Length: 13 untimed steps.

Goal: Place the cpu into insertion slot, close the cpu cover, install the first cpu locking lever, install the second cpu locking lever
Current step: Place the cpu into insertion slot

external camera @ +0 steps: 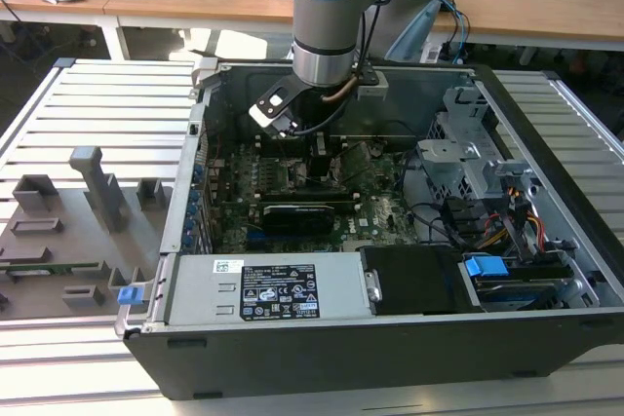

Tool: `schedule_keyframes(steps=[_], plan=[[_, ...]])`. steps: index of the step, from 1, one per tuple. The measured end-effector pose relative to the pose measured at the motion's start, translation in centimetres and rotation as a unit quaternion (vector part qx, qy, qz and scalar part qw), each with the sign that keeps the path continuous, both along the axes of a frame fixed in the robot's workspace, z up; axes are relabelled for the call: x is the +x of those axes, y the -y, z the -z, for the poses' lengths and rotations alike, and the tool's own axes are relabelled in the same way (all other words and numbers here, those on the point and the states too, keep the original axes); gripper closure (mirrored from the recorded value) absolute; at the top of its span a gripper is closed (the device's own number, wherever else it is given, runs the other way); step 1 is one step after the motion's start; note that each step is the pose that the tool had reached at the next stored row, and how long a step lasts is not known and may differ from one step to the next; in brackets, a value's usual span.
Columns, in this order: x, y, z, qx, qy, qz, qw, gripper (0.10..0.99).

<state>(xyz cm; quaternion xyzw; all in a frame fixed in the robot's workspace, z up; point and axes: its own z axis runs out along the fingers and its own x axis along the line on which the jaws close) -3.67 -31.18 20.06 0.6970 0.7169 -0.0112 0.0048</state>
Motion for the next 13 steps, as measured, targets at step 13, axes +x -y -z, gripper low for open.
schedule_keyframes(steps=[13], plan=[[-0.28,0.23,0.2,0.007,0.0,0.018,0.9998,0.557]])
